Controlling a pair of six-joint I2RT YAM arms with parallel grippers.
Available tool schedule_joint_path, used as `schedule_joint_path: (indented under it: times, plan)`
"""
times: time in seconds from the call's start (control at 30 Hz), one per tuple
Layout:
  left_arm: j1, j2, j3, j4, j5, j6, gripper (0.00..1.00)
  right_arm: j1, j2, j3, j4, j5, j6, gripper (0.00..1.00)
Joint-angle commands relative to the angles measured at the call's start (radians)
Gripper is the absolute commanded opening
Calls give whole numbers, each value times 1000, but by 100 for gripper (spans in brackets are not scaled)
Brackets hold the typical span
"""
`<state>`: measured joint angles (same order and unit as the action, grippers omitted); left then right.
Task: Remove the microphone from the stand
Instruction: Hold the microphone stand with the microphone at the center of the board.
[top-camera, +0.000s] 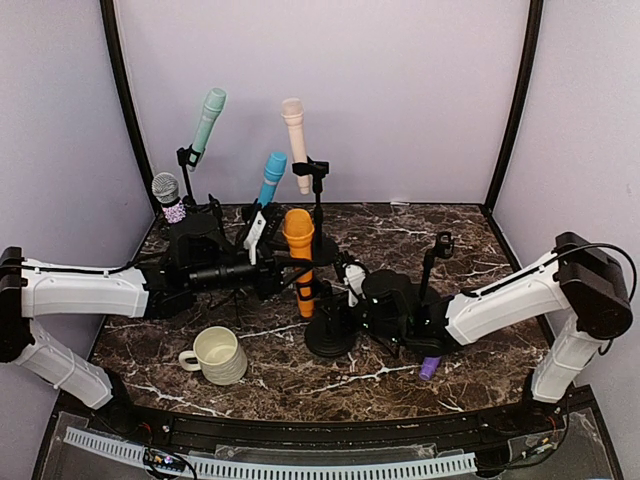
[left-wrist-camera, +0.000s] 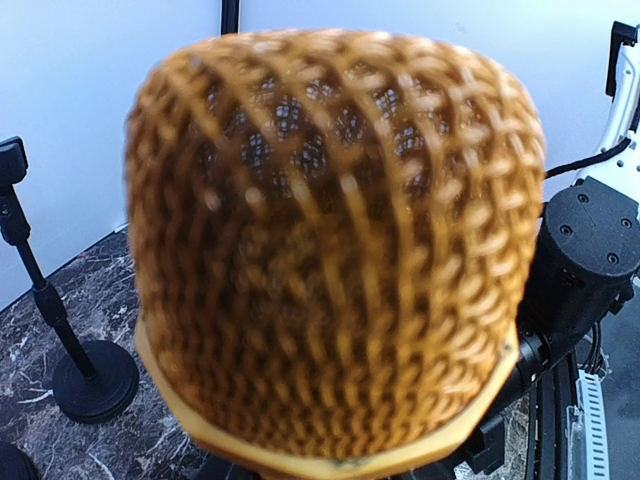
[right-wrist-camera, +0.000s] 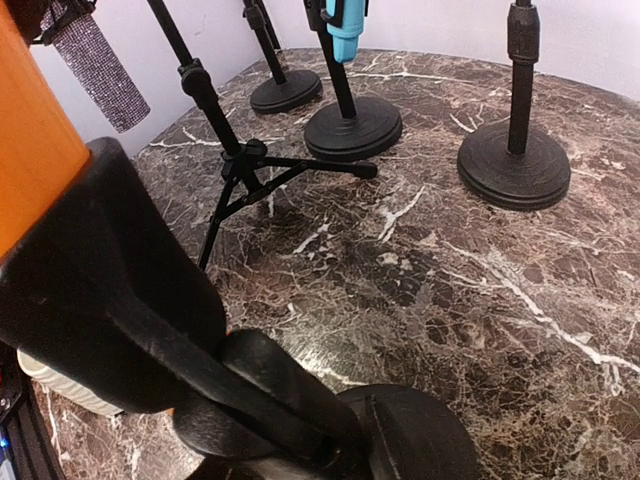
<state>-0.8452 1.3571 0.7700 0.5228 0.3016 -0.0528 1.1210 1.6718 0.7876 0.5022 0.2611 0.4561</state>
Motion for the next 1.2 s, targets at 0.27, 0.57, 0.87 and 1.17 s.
schedule_joint_path:
  times: [0.27, 0.57, 0.87, 1.17]
  plan:
    - [-2, -33, 35, 19, 37, -8, 0, 26, 77, 53, 55, 154, -63, 30]
    - [-3, -42, 40, 13, 33, -7, 0, 27, 131, 79, 47, 174, -70, 24]
    - [-2, -46, 43, 7, 23, -4, 0, 28, 148, 99, 21, 202, -59, 1]
    - [-3, -75, 59, -19, -6, 17, 0, 38, 139, 109, -31, 244, -47, 0]
